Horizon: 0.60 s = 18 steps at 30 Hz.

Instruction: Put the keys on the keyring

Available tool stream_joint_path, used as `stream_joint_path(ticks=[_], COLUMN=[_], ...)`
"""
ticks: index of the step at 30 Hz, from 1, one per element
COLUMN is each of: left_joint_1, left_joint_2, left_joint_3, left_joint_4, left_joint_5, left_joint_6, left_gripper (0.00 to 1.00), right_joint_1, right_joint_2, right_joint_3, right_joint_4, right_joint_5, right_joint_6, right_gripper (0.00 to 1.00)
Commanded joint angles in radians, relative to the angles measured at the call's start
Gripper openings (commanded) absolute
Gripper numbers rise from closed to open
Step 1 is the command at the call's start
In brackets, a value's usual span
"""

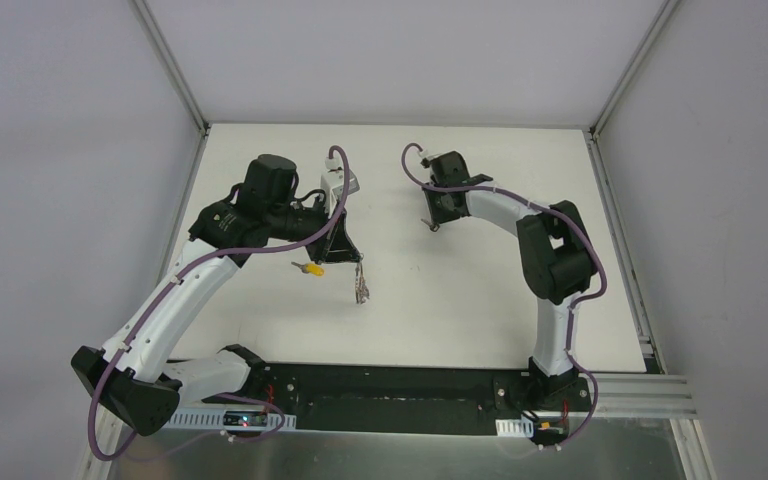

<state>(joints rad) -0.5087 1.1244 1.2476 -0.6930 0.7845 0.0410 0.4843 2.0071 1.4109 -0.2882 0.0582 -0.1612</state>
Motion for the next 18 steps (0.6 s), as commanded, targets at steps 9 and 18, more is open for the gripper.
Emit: stream_joint_path(ticks=[9, 18], left_joint_1=[0.002, 0.002], left_joint_2=[-0.016, -0.016], left_joint_3=[0.001, 0.001], left_joint_4=[0.032, 0.032], left_joint_5=[0.041, 0.041], left_joint_6=[-0.001, -0.001], left_gripper=[0.0, 0.0], right_joint_1=[-0.008, -0.012], right_joint_2=[-0.07, -0.083], right_joint_3=[-0.021, -0.032], right_joint_4=[-0.008, -0.007], right_joint_5=[-0.007, -0.009], right_joint_6=[0.002, 0.0], right_gripper=[0.2, 0.14])
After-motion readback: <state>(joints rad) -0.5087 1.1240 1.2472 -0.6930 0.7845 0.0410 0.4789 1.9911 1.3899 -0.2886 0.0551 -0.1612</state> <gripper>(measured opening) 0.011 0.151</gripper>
